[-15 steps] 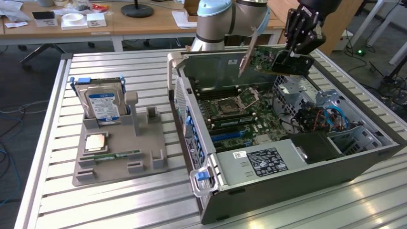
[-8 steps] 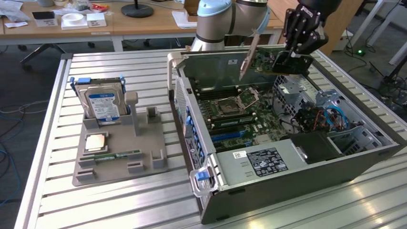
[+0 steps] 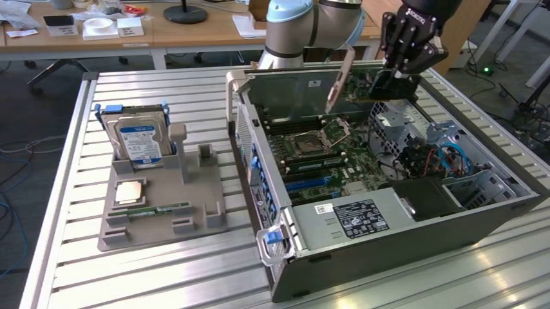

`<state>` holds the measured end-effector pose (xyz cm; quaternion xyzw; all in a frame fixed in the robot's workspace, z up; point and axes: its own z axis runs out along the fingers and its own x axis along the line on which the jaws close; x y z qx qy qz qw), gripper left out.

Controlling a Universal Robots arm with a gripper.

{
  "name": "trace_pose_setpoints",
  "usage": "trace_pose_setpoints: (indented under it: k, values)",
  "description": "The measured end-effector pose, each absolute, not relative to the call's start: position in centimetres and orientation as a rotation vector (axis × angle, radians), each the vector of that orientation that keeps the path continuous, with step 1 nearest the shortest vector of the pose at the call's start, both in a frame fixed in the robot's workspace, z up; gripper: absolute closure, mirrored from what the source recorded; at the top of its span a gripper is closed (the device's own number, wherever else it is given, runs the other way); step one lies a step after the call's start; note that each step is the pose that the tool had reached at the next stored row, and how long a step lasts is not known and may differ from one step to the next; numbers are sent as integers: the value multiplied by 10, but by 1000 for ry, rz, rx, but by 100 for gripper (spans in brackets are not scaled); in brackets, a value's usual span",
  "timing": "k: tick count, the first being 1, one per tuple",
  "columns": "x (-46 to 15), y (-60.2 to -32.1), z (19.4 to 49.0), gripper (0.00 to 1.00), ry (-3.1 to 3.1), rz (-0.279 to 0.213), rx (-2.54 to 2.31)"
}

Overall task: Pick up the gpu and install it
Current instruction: 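Insert the gpu into the slot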

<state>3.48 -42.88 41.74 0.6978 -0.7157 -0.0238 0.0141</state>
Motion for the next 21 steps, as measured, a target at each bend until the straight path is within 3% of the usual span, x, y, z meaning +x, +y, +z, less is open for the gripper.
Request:
trace_pose_setpoints:
  k: [7, 21]
  values:
    - [35, -429, 417, 73, -2190, -68, 2216]
    - [30, -429, 408, 73, -2188, 1, 2271]
